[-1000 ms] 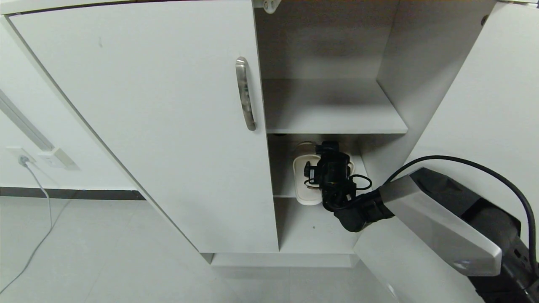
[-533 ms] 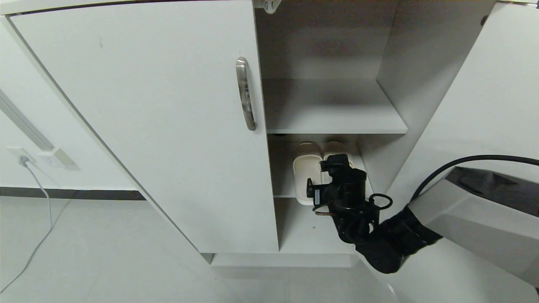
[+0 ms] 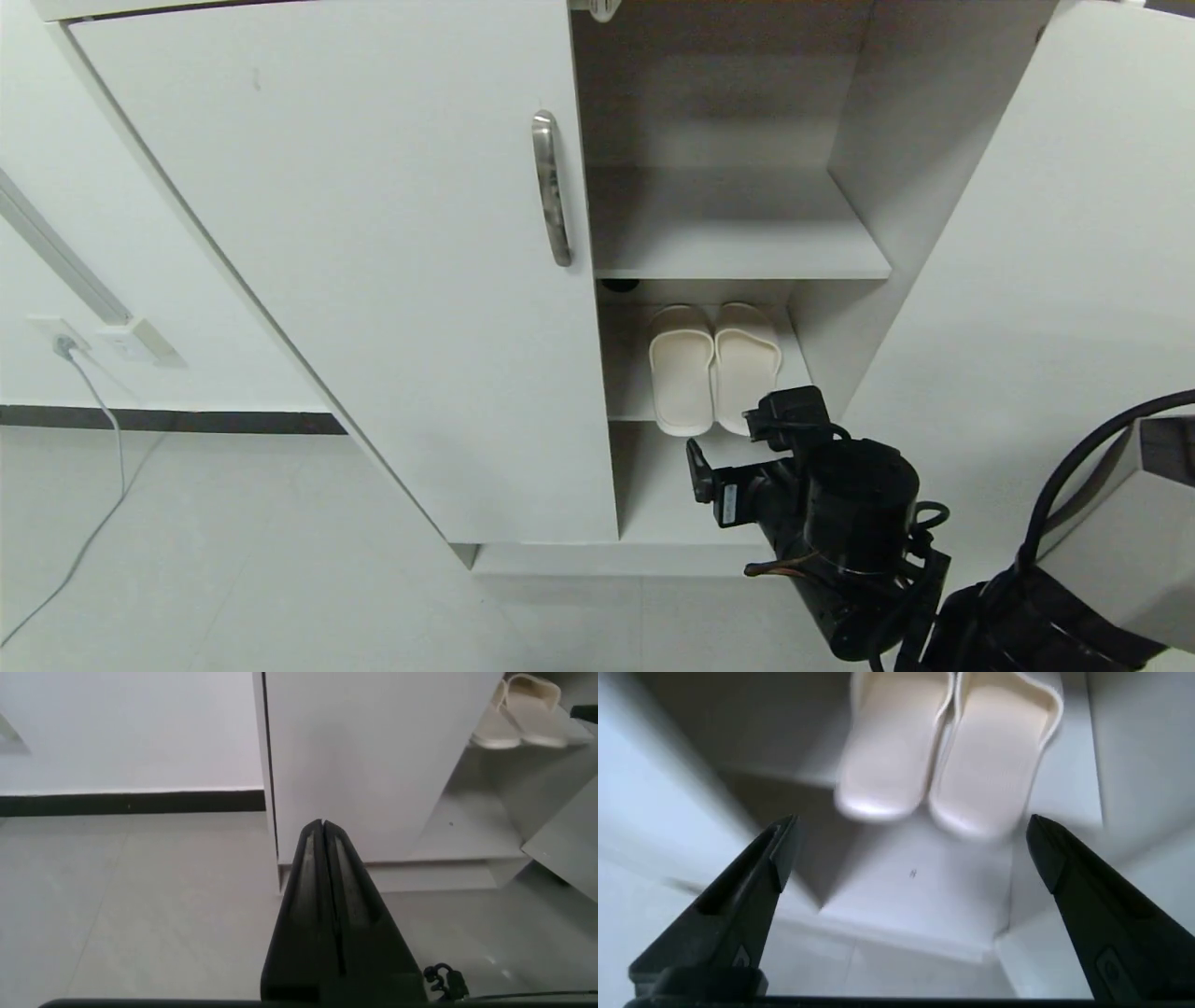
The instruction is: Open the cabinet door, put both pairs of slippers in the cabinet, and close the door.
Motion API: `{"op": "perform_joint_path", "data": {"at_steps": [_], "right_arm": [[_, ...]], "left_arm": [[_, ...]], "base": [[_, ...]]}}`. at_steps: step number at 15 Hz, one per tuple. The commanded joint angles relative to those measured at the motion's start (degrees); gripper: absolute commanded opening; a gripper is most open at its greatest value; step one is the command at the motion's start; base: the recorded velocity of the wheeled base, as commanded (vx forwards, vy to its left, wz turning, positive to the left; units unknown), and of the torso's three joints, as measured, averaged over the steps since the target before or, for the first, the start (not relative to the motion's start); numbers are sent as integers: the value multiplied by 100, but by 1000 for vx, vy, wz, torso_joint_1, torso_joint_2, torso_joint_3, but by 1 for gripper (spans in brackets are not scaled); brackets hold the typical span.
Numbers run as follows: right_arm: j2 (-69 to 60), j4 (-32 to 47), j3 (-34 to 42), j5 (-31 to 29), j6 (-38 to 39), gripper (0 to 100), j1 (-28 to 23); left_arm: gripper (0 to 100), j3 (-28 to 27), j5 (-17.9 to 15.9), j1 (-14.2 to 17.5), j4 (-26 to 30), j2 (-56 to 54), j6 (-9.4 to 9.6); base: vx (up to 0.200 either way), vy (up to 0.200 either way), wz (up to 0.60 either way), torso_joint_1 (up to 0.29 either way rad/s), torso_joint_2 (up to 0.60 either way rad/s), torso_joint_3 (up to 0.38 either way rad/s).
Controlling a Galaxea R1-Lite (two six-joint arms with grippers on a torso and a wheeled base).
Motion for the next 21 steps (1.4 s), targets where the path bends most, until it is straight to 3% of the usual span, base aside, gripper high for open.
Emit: {"op": "perform_joint_path", "data": {"at_steps": [1,17,21], "right_arm": [[-84,0,68,0,-1,100,18],[-49,-17,191,-9,-1,100,27],[-40,-9,191,-9,-1,100,27]], "left_arm": [[0,1,-2,1,0,7,-15],[0,1,-2,1,0,7,-24],[0,1,-2,1,0,7,-15]], "base": [[0,0,0,0,0,0],[0,0,0,0,0,0],[0,0,0,2,6,160]]}}
